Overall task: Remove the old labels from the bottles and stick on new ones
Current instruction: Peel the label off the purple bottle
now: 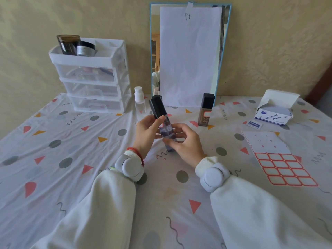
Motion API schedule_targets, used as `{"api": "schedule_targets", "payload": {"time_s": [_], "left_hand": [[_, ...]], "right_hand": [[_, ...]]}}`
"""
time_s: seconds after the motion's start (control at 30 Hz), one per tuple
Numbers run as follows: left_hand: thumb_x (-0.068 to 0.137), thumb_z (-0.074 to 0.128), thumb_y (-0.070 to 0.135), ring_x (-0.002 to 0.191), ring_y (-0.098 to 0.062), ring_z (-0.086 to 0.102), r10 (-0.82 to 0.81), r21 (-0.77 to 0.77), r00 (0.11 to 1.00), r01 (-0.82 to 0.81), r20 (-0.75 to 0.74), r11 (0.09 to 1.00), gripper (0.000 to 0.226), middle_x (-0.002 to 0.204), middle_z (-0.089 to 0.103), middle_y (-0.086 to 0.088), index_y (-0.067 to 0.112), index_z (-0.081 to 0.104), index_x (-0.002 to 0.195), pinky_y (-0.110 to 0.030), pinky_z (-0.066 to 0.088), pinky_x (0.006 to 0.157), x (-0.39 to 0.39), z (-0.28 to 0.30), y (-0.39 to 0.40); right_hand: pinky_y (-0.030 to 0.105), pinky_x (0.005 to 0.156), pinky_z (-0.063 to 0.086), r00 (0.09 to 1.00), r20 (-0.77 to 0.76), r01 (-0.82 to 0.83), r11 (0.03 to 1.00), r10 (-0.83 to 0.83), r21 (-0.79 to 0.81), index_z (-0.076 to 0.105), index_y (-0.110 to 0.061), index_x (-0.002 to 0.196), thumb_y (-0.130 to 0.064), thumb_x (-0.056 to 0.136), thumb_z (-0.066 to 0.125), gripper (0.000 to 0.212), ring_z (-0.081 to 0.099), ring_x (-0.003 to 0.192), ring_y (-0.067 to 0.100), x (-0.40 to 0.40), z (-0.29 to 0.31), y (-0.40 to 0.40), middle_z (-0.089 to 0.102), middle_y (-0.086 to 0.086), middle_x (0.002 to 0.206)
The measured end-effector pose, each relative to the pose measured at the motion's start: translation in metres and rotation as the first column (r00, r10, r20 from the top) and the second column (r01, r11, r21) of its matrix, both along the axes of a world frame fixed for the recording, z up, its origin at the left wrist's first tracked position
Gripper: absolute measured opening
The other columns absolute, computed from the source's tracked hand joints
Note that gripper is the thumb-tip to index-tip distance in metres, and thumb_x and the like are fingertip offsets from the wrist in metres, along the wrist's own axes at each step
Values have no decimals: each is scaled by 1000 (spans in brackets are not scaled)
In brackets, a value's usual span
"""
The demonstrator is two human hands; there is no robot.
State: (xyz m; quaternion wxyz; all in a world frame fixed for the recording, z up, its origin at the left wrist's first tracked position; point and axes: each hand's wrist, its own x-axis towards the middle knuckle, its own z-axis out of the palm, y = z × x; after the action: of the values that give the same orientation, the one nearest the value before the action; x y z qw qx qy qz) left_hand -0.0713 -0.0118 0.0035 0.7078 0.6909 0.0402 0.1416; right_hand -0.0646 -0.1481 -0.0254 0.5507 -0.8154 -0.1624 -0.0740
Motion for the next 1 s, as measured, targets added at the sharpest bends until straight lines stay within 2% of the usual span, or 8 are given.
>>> {"api": "schedule_targets", "payload": {"time_s": [0.23, 0.4, 0.53, 0.7, 0.83, 1.0], "left_hand": [[92, 48, 7, 71, -19, 68, -14, 9, 1000, 14, -3, 1000, 18, 90, 67, -16, -2, 62, 100, -23, 56, 63, -1, -2, 3], [95, 52, 15, 76, -21, 69, 19, 38, 1000, -18, -13, 999, 19, 93, 68, -14, 1, 64, 100, -23, 55, 61, 0, -1, 1], [94, 52, 15, 73, -22, 71, 27, 23, 1000, -27, -13, 999, 17, 89, 71, -11, 8, 67, 92, -22, 55, 59, -1, -1, 2], [94, 53, 18, 74, -20, 73, -16, 6, 1000, 16, 22, 1000, 30, 78, 75, 2, 29, 74, 76, -20, 54, 59, -6, 2, 1], [94, 51, 19, 76, -20, 73, -20, 20, 1000, 20, 3, 1000, 25, 80, 75, 1, 18, 73, 83, -20, 55, 61, -5, 1, 4], [96, 50, 22, 77, -17, 73, -14, 49, 1000, 14, 0, 999, 26, 80, 75, 5, 21, 73, 83, -22, 56, 63, -3, -1, 4]], "right_hand": [[15, 75, 49, 1000, -7, -7, 999, 8, 38, 59, -27, 114, -35, 77, 78, 42, 62, 96, 8, 1, -1, -1, 66, -8, 107], [11, 72, 47, 1000, 25, 8, 1000, -8, 0, 59, -29, 113, -37, 76, 79, 42, 62, 93, 7, 1, -1, -1, 66, -9, 107], [10, 70, 45, 998, 57, 30, 999, -28, -33, 62, -27, 114, -38, 74, 80, 46, 60, 88, 3, 2, -2, -2, 67, -7, 108], [9, 70, 45, 995, 101, 28, 997, -21, -69, 63, -25, 114, -38, 74, 80, 45, 60, 86, 1, 1, -2, -3, 69, -6, 109], [4, 68, 39, 993, 119, 34, 995, -22, -97, 64, -25, 111, -37, 74, 80, 42, 56, 82, -6, 0, -2, -2, 69, -7, 108], [6, 66, 38, 992, 124, 45, 993, -31, -107, 64, -26, 106, -39, 73, 80, 39, 56, 80, -5, -1, -2, -1, 69, -7, 107]]}}
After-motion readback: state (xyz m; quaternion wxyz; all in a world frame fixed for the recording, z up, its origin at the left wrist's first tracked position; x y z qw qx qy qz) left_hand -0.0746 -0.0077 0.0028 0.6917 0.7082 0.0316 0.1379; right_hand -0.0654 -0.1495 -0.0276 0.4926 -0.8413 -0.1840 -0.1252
